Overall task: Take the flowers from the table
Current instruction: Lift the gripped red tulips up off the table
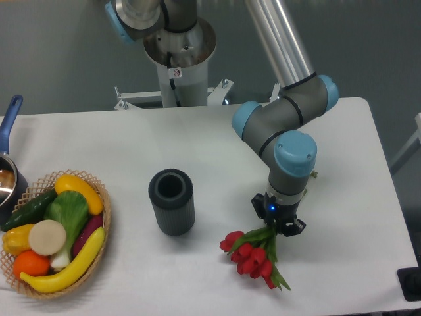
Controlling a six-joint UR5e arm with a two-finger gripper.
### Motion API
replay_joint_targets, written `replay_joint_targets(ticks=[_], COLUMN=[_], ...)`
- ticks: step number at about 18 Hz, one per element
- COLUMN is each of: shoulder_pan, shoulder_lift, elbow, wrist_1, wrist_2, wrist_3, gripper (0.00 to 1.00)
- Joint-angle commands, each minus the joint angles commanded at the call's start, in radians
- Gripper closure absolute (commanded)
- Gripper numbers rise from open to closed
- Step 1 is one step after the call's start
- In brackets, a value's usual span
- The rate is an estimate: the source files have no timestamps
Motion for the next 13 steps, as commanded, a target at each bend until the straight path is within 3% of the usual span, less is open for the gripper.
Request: replay_joint_targets(ticks=[3, 9, 13], shoulder_pan=[0.035, 0.057, 0.066], shoulder_lift=[0.084, 0.173, 0.213], elbow=[-0.009, -0.012, -0.009], wrist_1=[0.000, 0.000, 0.000], wrist_2=[-0.161, -0.400, -0.477], wrist_3=[-0.029, -0.133, -0.181], gripper=[0.87, 0.87, 0.87])
